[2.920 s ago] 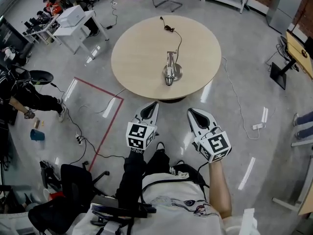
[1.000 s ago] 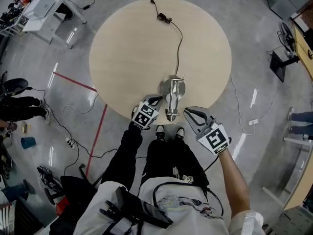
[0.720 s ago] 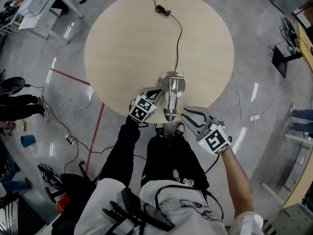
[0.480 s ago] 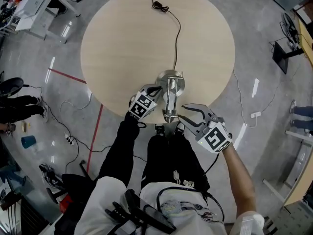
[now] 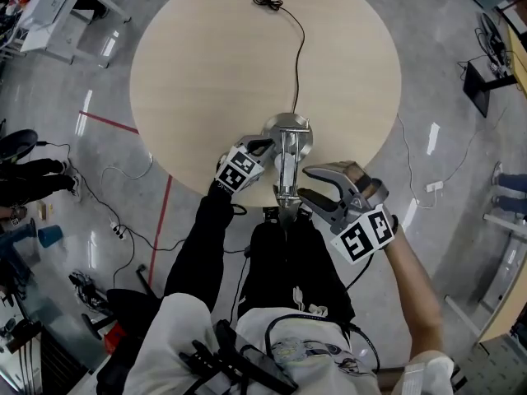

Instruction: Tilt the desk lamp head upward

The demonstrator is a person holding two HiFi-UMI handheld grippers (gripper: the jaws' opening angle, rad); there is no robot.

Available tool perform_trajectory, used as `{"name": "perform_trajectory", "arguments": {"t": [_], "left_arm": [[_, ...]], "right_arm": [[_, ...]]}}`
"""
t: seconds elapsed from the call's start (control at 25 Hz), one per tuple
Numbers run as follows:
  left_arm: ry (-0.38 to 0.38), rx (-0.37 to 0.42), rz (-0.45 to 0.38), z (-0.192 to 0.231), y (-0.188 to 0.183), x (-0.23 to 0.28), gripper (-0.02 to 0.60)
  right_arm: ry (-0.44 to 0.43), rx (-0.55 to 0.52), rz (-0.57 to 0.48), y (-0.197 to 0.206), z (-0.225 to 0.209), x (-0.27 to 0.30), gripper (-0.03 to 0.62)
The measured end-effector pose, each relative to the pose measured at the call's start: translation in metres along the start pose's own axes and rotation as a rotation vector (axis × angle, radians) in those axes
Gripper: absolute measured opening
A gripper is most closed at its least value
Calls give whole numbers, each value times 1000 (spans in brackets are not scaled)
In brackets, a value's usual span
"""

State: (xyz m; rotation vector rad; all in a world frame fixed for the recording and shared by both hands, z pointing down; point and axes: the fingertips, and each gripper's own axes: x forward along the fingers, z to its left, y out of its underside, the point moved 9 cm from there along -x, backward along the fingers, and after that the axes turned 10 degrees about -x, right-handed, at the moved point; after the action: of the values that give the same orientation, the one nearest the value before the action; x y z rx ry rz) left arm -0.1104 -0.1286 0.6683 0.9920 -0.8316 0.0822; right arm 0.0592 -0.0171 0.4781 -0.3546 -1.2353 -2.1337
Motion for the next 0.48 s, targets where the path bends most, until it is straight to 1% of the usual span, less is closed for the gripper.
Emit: {"name": "perform_trajectory", "arguments": {"t": [0.24, 0.36, 0.48], "left_arm": [[5, -2, 23, 3, 2, 2, 2], [6, 15, 35, 4, 1, 3, 3], [17, 23, 36, 1, -1, 4, 2]], "right_arm": [[-65, -232, 0, -2, -2, 9, 178], [-93, -408, 23, -2, 3, 10, 178], [-98, -601, 42, -1, 9, 12, 178]]}}
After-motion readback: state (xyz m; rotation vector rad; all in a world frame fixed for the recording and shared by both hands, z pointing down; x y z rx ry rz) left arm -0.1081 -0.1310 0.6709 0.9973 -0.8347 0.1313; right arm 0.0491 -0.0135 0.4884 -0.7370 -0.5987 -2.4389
